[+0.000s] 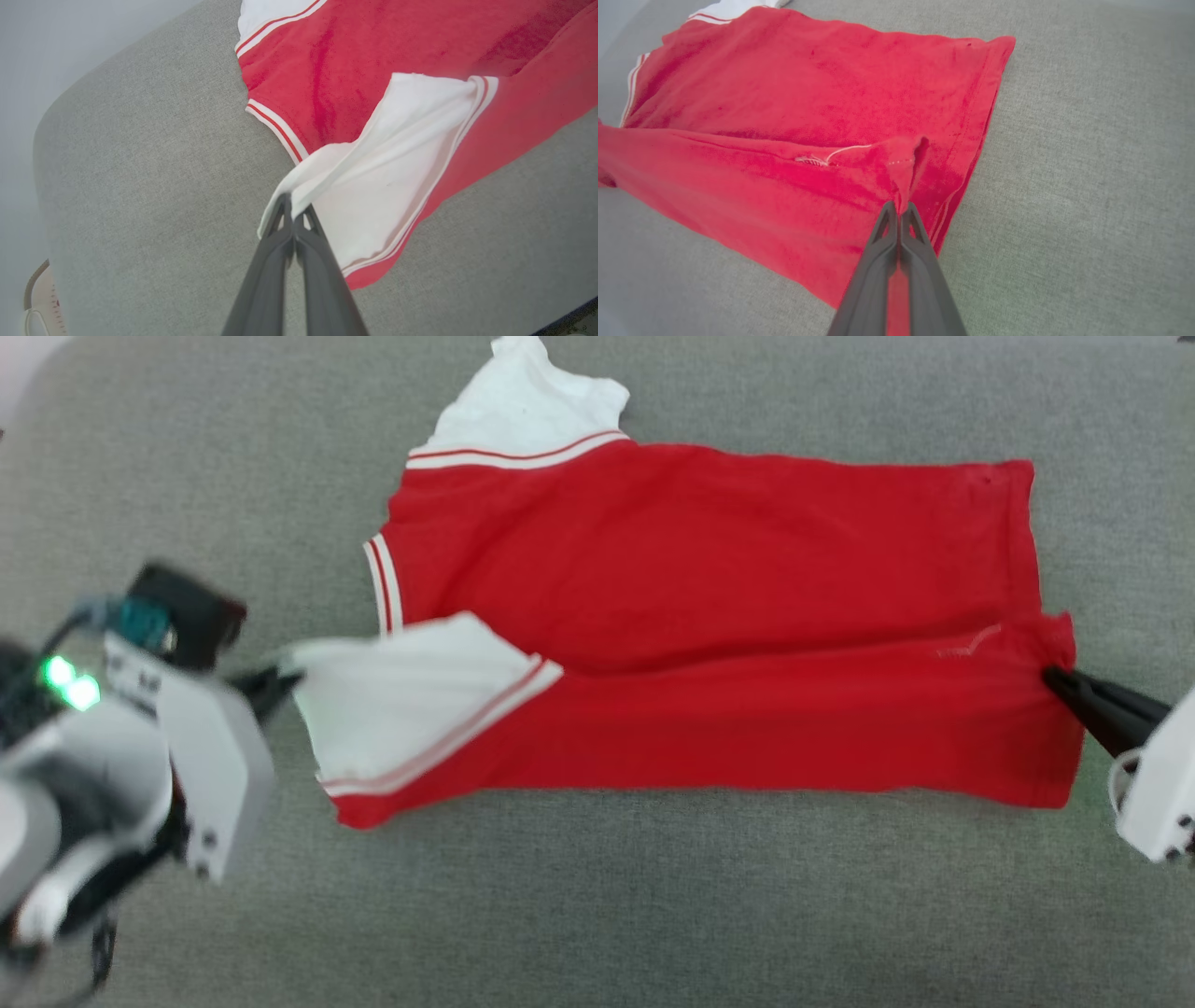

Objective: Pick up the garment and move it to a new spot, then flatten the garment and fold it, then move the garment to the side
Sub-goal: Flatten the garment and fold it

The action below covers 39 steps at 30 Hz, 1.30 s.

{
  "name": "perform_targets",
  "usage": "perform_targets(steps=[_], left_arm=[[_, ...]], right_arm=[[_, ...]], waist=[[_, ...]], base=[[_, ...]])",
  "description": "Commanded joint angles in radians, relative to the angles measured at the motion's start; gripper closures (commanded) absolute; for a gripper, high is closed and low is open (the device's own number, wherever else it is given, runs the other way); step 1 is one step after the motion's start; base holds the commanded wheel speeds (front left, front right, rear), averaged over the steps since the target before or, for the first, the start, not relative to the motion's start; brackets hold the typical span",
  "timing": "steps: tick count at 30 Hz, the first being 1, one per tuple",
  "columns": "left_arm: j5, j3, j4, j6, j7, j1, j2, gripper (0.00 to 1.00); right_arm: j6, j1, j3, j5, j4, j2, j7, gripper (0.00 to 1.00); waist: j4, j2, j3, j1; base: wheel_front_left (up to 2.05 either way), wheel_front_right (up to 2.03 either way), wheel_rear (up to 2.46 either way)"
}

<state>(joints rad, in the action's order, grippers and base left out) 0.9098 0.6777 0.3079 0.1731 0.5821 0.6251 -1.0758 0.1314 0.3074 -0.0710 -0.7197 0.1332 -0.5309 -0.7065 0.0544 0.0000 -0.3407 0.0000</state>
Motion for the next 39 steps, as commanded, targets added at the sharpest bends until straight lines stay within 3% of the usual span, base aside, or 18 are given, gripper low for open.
perform_targets(steps=[1,6,12,22,23,26,27,28,29,30,31,39], left_arm=[[-0.029,0.006,-0.049,-0.035,0.005,0.056,0.029,1.0],[-0.086,0.049,-0.277,-0.144,0.003,0.202,0.154,1.0],[-0.102,0.105,-0.535,-0.233,0.001,0.291,0.281,1.0],[-0.048,0.155,-0.835,-0.287,0.022,0.339,0.422,1.0],[-0.042,0.154,-0.852,-0.287,0.021,0.345,0.433,0.95],[-0.019,0.145,-0.891,-0.293,0.016,0.366,0.449,0.57],[-0.017,0.144,-0.897,-0.293,0.02,0.372,0.449,0.4],[-0.01,0.138,-0.899,-0.295,0.015,0.38,0.451,0.0],[0.001,0.13,-0.903,-0.295,0.013,0.383,0.453,0.0],[0.005,0.126,-0.907,-0.294,0.016,0.385,0.451,0.0],[0.003,0.126,-0.905,-0.294,0.021,0.386,0.444,0.0],[0.025,0.107,-0.832,-0.237,0.049,0.355,0.4,0.0]], right_arm=[[-0.002,0.037,-0.019,0.016,-0.027,0.008,0.007,1.0],[-0.002,0.154,-0.093,0.04,-0.15,0.023,0.034,1.0],[-0.002,0.235,-0.179,0.048,-0.297,0.041,0.061,1.0],[-0.002,0.311,-0.282,0.024,-0.457,0.082,0.074,1.0],[-0.002,0.319,-0.289,0.022,-0.468,0.084,0.074,1.0],[-0.002,0.341,-0.303,0.012,-0.487,0.087,0.08,1.0],[-0.002,0.345,-0.304,0.009,-0.491,0.085,0.088,0.83],[-0.002,0.348,-0.302,0.01,-0.495,0.083,0.094,0.65],[-0.002,0.348,-0.301,0.007,-0.497,0.081,0.098,0.52],[-0.002,0.346,-0.302,0.007,-0.494,0.077,0.107,0.16],[-0.002,0.344,-0.299,0.004,-0.491,0.073,0.116,0.0],[-0.002,0.303,-0.256,0.028,-0.44,0.053,0.212,0.0]], waist=[[-0.01,0.0,-0.024,0.0],[-0.019,0.0,-0.05,0.0],[-0.028,0.0,-0.064,0.0],[-0.044,0.0,-0.065,0.0],[-0.045,0.0,-0.063,0.0],[-0.044,0.0,-0.05,0.0],[-0.043,0.0,-0.044,0.0],[-0.041,0.0,-0.037,0.0],[-0.038,0.0,-0.03,0.0],[-0.036,0.0,-0.023,0.0],[-0.034,0.0,-0.015,0.0],[-0.016,0.0,0.037,0.0]], base=[[0.0,0.0,0.0],[0.0,0.0,0.0],[0.0,0.0,0.0],[0.0,0.0,0.0],[0.0,0.0,0.0],[0.0,0.0,0.0],[0.0,0.0,0.0],[0.0,0.0,0.0],[0.0,0.0,0.0],[0.0,0.0,0.0],[0.0,0.0,0.0],[0.0,0.0,0.0]])
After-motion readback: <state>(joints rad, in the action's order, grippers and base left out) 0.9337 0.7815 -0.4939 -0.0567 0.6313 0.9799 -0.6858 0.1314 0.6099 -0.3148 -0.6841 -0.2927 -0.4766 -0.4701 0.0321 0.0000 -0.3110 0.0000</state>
